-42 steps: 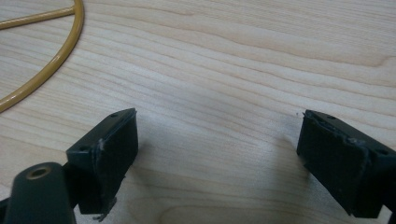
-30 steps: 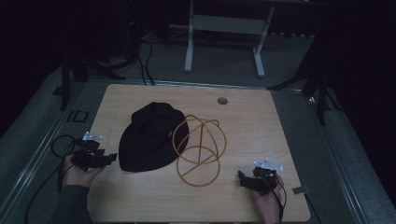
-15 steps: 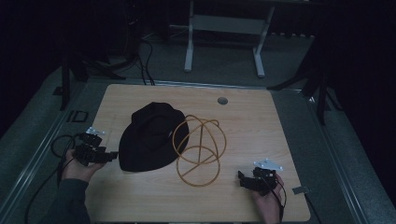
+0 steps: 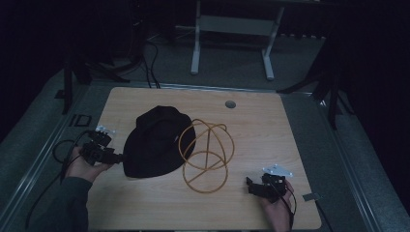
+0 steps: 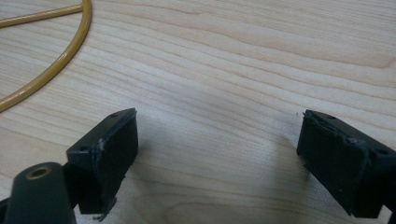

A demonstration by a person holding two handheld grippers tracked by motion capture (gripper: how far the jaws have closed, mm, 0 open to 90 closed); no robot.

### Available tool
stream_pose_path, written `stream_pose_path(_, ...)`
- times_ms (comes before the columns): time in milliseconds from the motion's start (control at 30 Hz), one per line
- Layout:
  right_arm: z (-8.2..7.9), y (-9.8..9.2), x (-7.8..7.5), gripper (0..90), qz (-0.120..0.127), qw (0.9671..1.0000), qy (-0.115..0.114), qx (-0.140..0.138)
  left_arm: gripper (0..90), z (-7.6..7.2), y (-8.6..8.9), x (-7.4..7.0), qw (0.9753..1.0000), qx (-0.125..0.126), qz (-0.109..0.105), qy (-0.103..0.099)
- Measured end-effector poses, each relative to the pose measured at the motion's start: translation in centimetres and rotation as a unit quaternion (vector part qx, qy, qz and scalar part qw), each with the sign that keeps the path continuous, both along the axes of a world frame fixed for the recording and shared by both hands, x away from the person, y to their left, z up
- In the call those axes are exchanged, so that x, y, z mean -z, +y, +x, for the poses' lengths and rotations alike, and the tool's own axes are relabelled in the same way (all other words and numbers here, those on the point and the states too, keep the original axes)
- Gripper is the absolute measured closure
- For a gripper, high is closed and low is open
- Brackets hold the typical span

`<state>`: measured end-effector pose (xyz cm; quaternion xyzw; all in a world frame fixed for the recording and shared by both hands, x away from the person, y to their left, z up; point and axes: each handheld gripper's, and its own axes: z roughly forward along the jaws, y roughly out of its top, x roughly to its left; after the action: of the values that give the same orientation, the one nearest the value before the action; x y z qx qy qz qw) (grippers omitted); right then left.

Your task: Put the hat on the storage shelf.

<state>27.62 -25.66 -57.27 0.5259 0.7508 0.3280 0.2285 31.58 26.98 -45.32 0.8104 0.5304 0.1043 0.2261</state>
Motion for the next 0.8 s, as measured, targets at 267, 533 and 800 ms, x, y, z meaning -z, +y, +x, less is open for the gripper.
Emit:
stream_pose_path(267,0.0,0.0,0.0,12.4,0.001,1.0,0.0,-0.001,42.4,0.4,-1.1,-1.1,0.9997,0.023,0.01,0.004)
stream_pose_path(533,0.0,0.0,0.0,12.4,0.001,1.0,0.0,-0.002,41.6,1.1,-1.6,-1.9,0.9989,0.036,0.016,0.026)
stream_pose_path(800,0.0,0.0,0.0,12.4,0.0,1.0,-0.001,-0.003,41.4,1.7,-2.3,-2.3,0.9983,0.041,0.024,0.034)
